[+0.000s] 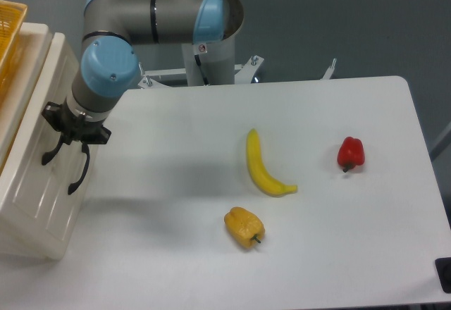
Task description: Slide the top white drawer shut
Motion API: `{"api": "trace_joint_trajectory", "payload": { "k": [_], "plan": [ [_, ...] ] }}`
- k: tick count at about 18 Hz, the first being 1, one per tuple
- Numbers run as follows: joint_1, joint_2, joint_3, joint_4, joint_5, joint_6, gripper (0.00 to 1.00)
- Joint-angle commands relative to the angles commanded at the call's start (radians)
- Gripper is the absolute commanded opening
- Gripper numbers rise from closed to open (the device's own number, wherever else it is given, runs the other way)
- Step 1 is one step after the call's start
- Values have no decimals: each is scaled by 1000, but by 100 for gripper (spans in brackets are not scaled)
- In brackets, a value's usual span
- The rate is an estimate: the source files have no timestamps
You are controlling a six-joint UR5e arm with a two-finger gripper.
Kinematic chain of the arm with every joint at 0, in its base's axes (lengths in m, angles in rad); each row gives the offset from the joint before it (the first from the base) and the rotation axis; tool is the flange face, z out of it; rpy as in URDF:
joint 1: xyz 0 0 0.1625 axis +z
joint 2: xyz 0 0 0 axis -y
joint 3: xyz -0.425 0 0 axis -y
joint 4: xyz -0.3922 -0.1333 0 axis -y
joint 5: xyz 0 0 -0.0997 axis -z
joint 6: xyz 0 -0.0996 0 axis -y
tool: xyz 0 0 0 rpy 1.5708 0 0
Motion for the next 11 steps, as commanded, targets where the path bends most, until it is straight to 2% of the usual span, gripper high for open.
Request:
{"api": "trace_joint_trajectory", "payload": {
  "k": [3, 4, 6, 11],
  "plan": [
    [0, 0, 6, 0, 0, 0, 6],
    [1, -2, 6, 0, 2, 0, 10],
    [21, 0, 6, 0, 8, 0, 23],
    [210, 2, 18, 5, 44, 8, 57]
  ]
}}
